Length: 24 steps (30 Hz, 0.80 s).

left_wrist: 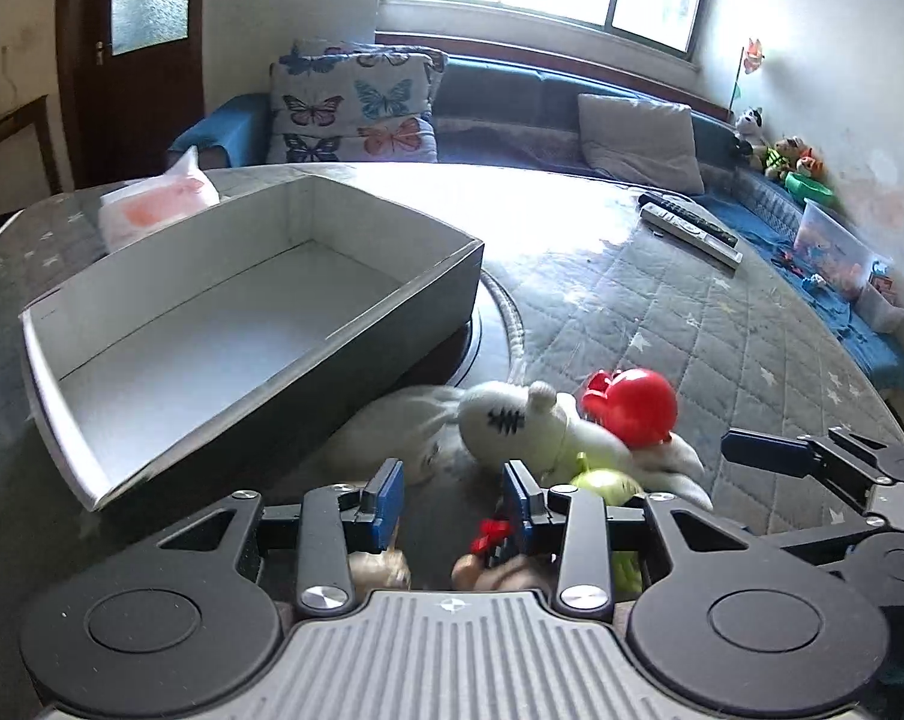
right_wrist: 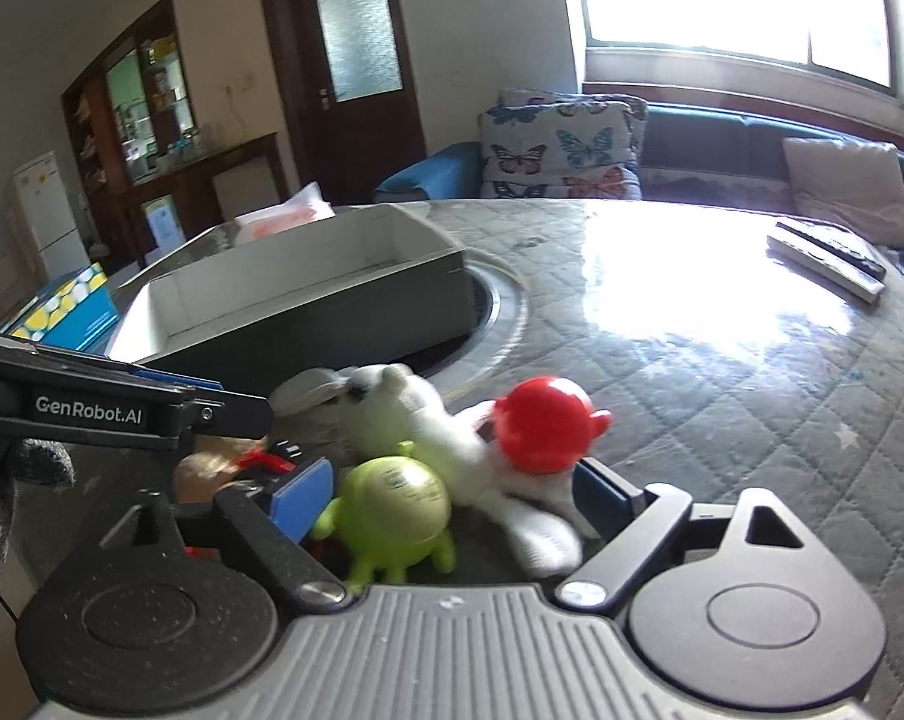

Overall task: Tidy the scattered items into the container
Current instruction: 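Lower the left tool onto the white plush bunny and close it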

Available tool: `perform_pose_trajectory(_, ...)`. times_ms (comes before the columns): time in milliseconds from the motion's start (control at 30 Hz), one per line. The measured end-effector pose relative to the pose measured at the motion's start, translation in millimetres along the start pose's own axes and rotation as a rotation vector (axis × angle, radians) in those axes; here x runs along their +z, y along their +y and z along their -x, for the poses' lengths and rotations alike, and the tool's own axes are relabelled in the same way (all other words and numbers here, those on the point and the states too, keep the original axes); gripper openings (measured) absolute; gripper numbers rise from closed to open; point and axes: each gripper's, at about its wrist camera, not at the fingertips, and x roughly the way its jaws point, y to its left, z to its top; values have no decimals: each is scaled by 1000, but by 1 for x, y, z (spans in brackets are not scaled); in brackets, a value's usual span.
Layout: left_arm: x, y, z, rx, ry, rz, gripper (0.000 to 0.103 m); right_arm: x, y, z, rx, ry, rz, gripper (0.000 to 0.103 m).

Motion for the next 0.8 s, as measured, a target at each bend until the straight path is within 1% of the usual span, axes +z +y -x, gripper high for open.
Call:
perform_pose_trajectory(33, 3, 0, -5, -5, 6, -2, 37, 1, -5, -1, -10, 2, -6, 86)
perform_pose_trajectory(200, 13, 3, -25, -38, 44, -1, 34, -1, -25, -8, -37, 35, -33, 72)
perform_pose_trajectory(267, 14, 2, -27, -50, 29, -21, 33, -4, -30, -13, -35, 55, -36, 68)
perform_pose_trajectory(367, 14, 1, -28, -20, -3, -72, 32, -8, -38, -21, -35, 76, -45, 62)
perform_pose_trajectory(467, 16, 5, -31, -3, -16, -110, 33, -11, -38, -27, -34, 92, -31, 62)
perform_pose_trajectory(567, 18, 9, -38, 6, -4, -146, 34, -12, -38, -31, -28, 101, -16, 62)
perform_pose_trajectory(700, 18, 9, -50, -17, 29, -188, 35, -13, -36, -35, -29, 103, -1, 60)
perform_pose_trajectory(800, 17, 8, -57, -37, 47, -213, 34, -13, -37, -35, -27, 99, -1, 54)
